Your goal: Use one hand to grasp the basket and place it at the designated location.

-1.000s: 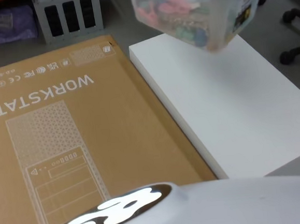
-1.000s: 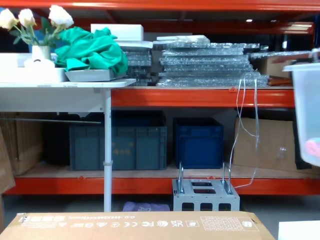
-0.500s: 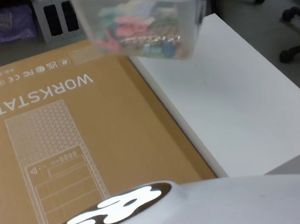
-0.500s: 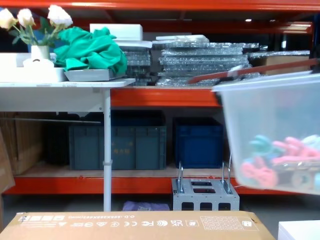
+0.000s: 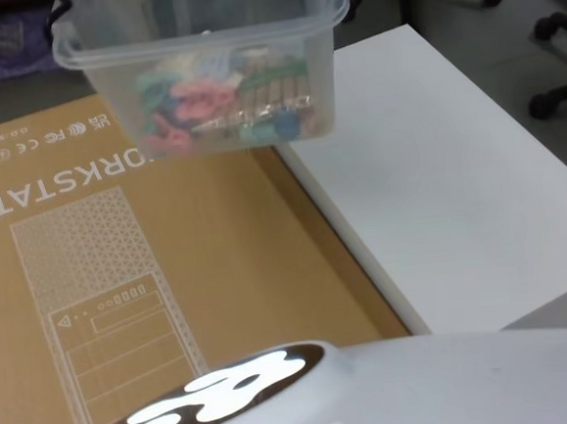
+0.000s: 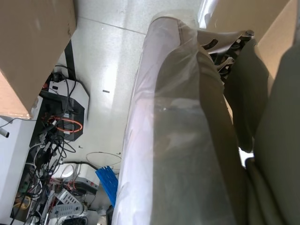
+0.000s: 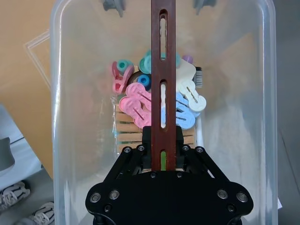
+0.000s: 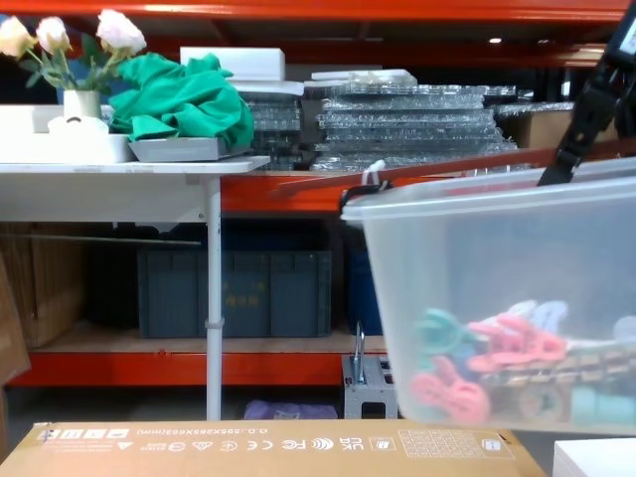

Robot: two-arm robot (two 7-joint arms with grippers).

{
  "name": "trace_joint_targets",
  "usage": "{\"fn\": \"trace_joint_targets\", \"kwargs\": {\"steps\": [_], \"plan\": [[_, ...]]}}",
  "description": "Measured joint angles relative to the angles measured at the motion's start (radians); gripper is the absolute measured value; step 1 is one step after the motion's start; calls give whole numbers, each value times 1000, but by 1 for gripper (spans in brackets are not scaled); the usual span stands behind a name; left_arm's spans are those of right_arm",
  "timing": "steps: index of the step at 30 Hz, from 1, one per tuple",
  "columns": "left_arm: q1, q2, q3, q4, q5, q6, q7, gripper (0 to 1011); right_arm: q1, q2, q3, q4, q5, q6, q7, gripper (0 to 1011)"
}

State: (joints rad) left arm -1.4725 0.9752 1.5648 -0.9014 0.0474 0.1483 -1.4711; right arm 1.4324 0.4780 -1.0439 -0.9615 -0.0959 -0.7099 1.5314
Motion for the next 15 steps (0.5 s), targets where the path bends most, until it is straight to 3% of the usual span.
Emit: {"fn": "trace_joint_targets", "kwargs": {"steps": [6, 15], "plan": [[0, 0, 0, 0, 0, 0, 0, 0, -4, -32, -29, -1, 40, -53, 24, 239], [0, 0, 0, 0, 0, 0, 0, 0, -10, -57, -59, -39, 81, -84, 40, 239]]}}
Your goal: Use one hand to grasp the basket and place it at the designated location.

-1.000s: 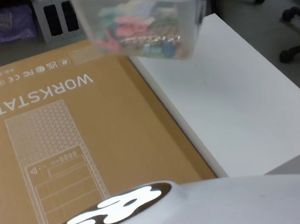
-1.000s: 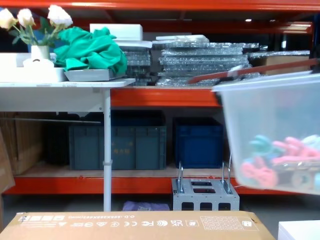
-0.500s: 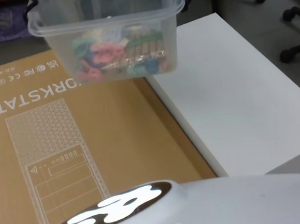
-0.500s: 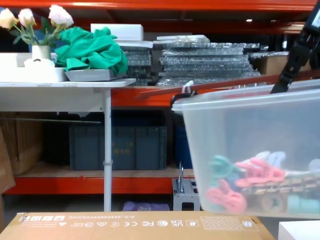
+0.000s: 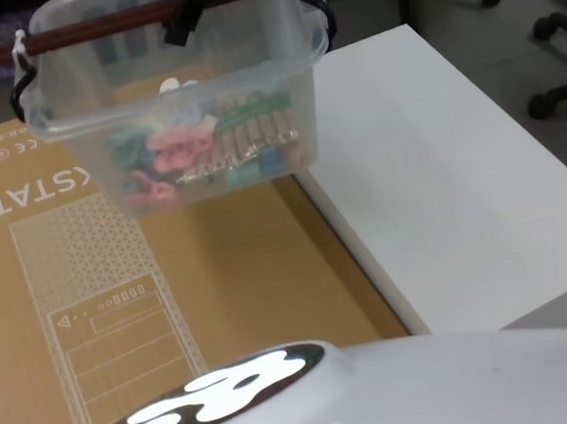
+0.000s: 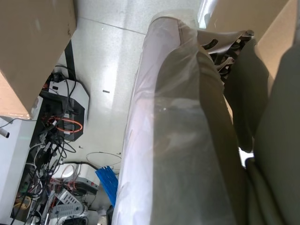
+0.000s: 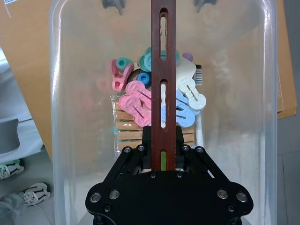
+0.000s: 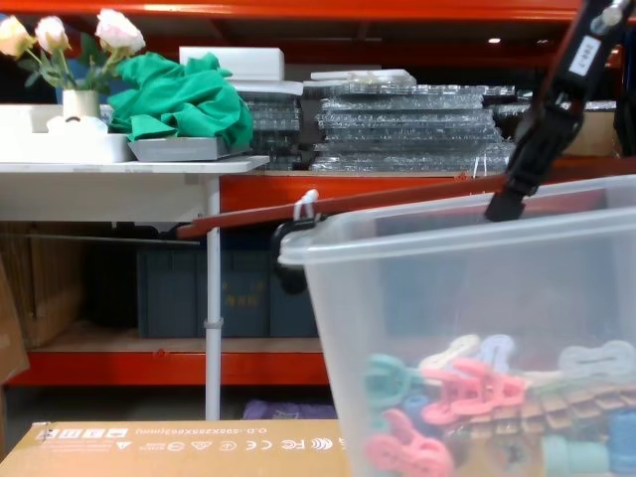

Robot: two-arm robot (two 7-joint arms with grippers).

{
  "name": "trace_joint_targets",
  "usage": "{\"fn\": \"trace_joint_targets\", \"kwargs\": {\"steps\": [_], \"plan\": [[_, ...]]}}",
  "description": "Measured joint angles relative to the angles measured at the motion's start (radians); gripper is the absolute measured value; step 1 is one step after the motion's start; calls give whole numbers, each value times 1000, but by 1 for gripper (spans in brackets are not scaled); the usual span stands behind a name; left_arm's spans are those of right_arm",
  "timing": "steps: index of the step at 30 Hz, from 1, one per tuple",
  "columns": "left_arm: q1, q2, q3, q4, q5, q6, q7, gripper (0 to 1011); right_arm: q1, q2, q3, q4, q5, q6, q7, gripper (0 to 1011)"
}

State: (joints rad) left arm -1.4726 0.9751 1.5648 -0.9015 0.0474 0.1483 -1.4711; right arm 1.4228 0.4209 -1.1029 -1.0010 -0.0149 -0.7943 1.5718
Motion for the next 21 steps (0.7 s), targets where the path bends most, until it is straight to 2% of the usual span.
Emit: {"fn": "trace_joint_targets", "kwargs": {"steps": [7, 21], "plan": [[0, 0, 0, 0, 0, 0, 0, 0, -1, -20, -20, -23, 21, -13, 5, 238], [0, 0, 0, 0, 0, 0, 0, 0, -34, -82, -90, -44, 41, -21, 7, 239]]}}
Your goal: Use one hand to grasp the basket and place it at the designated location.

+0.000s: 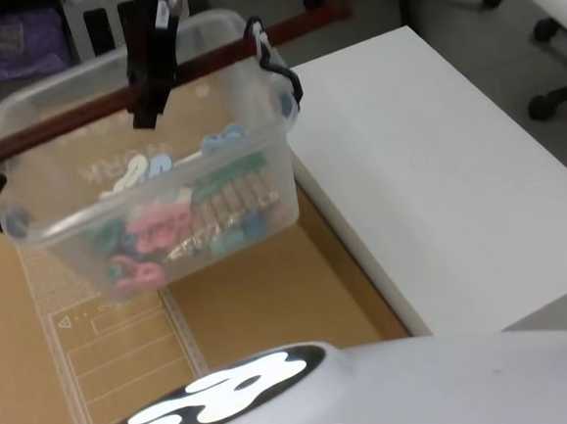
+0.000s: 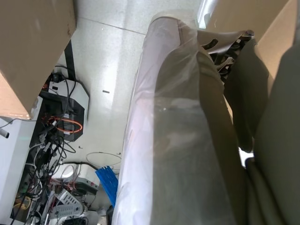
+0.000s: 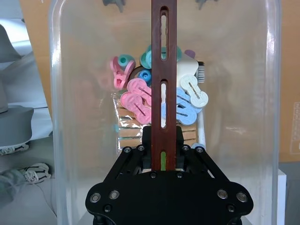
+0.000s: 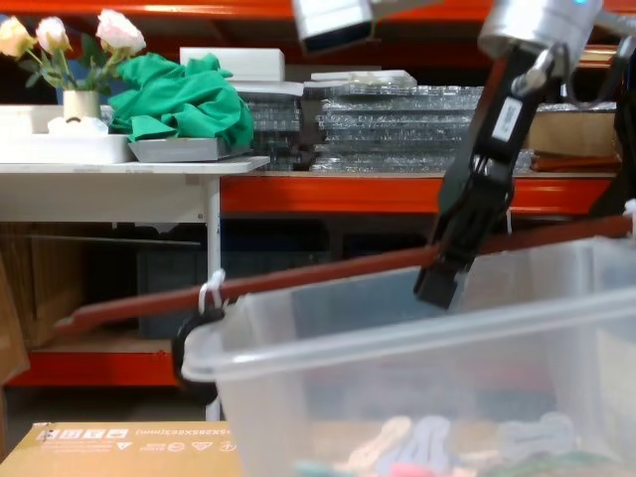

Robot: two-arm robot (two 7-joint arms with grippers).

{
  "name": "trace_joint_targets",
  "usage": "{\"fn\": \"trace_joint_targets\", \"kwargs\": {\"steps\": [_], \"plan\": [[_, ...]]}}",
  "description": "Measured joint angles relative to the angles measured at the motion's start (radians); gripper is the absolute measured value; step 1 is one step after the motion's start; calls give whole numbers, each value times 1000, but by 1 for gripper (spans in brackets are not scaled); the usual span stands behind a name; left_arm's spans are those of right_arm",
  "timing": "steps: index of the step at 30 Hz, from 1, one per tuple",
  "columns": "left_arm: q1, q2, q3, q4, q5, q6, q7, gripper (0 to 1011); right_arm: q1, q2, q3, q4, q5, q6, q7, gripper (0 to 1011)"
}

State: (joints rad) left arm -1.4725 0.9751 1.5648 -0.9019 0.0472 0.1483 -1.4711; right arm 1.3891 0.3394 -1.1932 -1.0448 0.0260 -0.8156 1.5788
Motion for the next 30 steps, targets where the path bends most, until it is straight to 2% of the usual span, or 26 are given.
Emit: {"fn": "trace_joint_targets", "kwargs": {"steps": [8, 17, 22, 30], "plan": [[0, 0, 0, 0, 0, 0, 0, 0, -23, -7, -24, -3, 10, -1, -17, 239], [0, 0, 0, 0, 0, 0, 0, 0, -50, 31, -46, -69, 82, -19, -11, 239], [0, 0, 0, 0, 0, 0, 0, 0, -61, 41, -56, -82, 82, -18, -24, 239], [0, 0, 0, 0, 0, 0, 0, 0, -76, 51, -71, -80, 57, -7, -69, 239]]}}
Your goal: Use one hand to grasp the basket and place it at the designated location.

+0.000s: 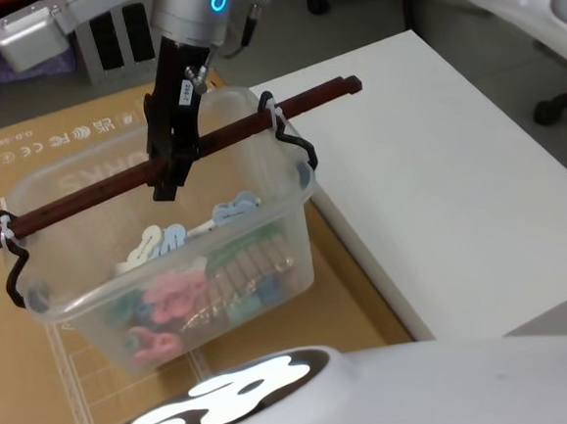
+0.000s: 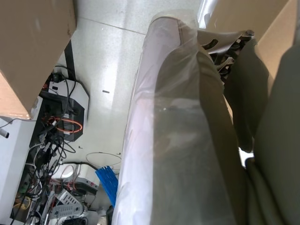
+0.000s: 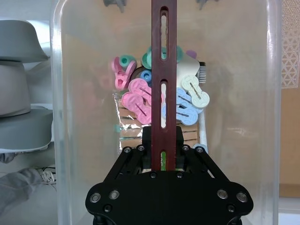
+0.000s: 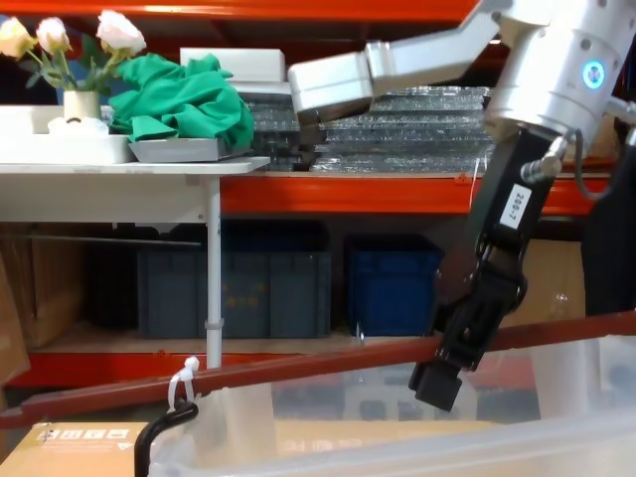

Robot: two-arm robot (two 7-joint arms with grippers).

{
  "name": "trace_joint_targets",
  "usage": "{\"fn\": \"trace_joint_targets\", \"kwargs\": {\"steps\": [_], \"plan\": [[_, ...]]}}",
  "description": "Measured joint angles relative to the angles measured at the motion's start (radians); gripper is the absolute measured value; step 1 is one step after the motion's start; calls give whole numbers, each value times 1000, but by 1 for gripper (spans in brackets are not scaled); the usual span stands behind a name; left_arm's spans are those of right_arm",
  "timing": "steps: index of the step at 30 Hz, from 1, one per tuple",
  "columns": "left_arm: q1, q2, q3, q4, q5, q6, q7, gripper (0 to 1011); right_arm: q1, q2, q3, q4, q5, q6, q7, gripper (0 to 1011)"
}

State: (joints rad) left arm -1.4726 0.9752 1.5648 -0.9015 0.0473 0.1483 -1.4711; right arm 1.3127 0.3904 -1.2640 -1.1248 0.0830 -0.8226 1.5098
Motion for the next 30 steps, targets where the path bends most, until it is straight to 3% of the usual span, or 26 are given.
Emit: {"fn": "trace_joint_targets", "kwargs": {"steps": [12, 20, 30], "plan": [[0, 0, 0, 0, 0, 0, 0, 0, -17, -30, -41, 70, -39, 2, -44, 239], [0, 0, 0, 0, 0, 0, 0, 0, -26, -62, -74, 130, -41, -11, -52, 238], [0, 0, 0, 0, 0, 0, 0, 0, -29, -79, -115, 142, -38, -16, -48, 234]]}}
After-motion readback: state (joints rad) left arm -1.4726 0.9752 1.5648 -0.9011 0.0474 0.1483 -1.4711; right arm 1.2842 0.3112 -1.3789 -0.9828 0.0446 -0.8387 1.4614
